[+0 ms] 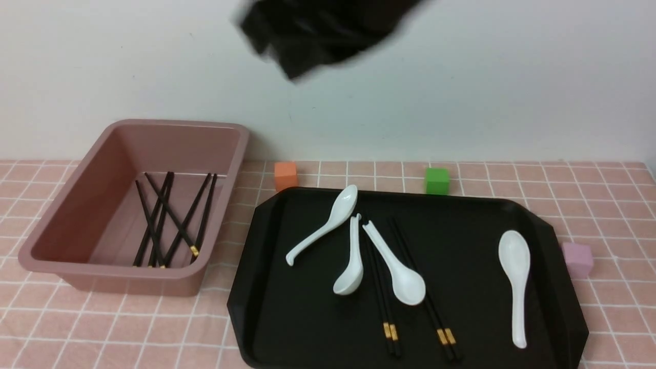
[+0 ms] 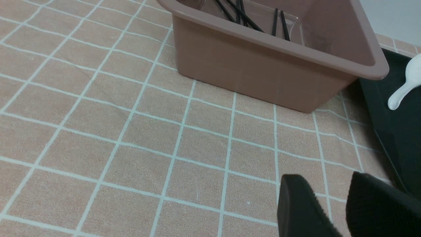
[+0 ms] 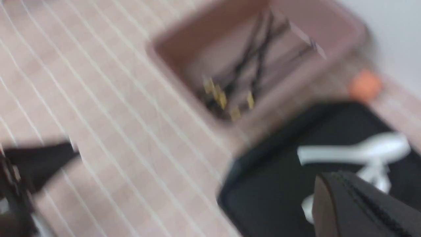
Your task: On pink tablecloth take chopsticks from black tray and put them in box.
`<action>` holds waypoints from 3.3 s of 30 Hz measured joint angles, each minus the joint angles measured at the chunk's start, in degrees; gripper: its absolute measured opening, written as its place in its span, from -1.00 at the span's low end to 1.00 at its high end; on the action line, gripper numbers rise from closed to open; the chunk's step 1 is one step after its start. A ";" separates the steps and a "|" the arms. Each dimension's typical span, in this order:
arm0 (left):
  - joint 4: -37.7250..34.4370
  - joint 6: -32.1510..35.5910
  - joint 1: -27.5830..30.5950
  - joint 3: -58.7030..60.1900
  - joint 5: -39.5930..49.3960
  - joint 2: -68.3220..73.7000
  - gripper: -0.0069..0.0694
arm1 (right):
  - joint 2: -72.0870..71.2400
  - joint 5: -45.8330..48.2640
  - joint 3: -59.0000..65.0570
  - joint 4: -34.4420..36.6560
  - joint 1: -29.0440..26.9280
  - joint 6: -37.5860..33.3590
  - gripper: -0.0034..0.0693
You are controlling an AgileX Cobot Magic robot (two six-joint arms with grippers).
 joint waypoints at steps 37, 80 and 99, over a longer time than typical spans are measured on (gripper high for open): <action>-0.07 -0.19 0.00 0.00 0.00 0.00 -0.19 | -71.65 -38.43 92.16 0.98 -31.96 1.66 -0.92; -0.07 -0.19 0.00 0.00 -0.04 -0.06 -0.19 | -93.15 -50.09 115.66 0.71 -41.66 -8.24 -0.95; -0.09 -0.21 0.00 0.00 -0.04 -0.06 -0.19 | -93.15 -50.09 115.66 0.71 -41.66 -8.43 -0.92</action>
